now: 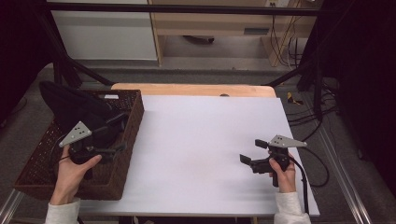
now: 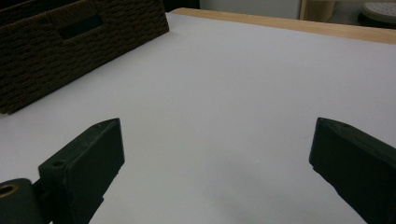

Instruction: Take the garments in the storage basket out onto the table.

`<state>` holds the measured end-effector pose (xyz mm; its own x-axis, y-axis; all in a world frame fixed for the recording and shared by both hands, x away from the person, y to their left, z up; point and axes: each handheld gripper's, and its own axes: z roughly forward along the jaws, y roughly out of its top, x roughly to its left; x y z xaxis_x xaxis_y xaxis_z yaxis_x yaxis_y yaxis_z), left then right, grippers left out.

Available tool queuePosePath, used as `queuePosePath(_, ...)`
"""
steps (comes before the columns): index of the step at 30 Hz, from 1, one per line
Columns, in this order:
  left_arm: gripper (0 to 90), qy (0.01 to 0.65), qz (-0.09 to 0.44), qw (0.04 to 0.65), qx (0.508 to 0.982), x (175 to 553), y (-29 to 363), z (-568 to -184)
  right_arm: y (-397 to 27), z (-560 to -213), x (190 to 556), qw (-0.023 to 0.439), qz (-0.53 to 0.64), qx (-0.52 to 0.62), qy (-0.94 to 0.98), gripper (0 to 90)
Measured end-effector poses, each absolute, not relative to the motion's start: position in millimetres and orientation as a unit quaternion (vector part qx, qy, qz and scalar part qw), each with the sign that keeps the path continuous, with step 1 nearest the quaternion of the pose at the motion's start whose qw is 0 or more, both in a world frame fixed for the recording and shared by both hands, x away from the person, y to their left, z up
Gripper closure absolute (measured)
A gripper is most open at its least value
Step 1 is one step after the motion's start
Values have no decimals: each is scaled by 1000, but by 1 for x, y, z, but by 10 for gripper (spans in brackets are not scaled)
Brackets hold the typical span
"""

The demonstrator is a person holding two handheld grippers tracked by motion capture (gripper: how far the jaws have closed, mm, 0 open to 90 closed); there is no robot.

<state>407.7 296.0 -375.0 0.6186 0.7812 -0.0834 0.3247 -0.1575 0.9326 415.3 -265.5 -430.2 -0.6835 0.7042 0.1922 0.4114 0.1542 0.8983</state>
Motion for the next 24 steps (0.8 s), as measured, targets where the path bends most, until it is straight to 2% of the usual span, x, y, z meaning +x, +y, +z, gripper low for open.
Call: queuePosePath(24,17,406,236,521,712,410,331,-366,-265,-431,416,138,528,377,748,37)
